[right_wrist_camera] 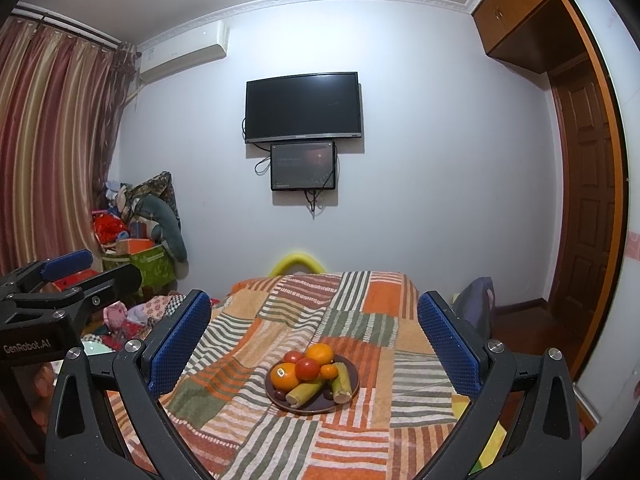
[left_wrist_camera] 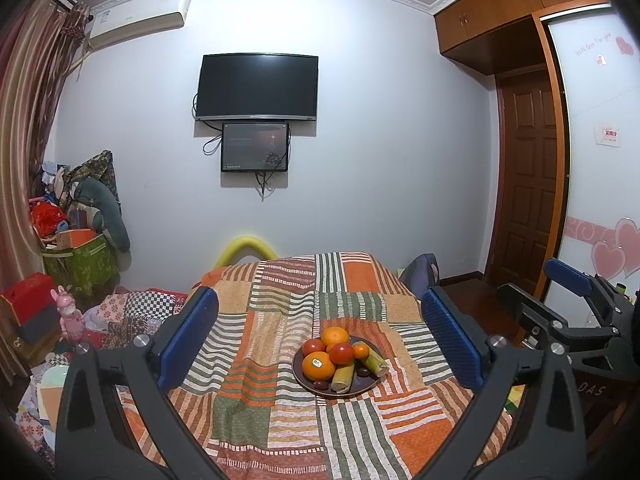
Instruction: Organize fruits
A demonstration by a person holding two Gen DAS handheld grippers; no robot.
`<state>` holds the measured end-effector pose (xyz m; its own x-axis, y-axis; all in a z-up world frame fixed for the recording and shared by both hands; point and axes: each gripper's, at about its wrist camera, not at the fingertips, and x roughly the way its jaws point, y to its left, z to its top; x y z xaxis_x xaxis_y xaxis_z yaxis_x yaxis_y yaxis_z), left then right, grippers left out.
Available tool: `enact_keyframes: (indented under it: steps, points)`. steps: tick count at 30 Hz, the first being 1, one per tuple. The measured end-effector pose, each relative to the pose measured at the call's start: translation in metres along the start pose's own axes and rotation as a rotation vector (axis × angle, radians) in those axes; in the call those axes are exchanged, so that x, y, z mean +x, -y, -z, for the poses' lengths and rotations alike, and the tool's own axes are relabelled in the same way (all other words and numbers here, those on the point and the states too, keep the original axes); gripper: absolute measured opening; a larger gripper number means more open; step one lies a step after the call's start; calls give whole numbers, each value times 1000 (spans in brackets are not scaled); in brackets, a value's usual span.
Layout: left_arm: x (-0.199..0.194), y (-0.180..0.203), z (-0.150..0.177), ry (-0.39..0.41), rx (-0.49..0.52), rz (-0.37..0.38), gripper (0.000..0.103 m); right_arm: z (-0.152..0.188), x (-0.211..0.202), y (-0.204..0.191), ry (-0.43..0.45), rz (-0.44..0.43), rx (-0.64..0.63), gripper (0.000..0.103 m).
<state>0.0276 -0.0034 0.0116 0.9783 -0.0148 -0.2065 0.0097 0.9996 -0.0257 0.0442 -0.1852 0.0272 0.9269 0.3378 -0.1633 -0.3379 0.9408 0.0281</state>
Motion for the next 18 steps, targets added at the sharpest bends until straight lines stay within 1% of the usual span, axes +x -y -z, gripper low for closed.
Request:
enact_keyframes:
  steps: [18]
  points:
    - [8, 3, 5, -28, -2, 26, 103, 1, 2, 2, -10, 2, 8, 103]
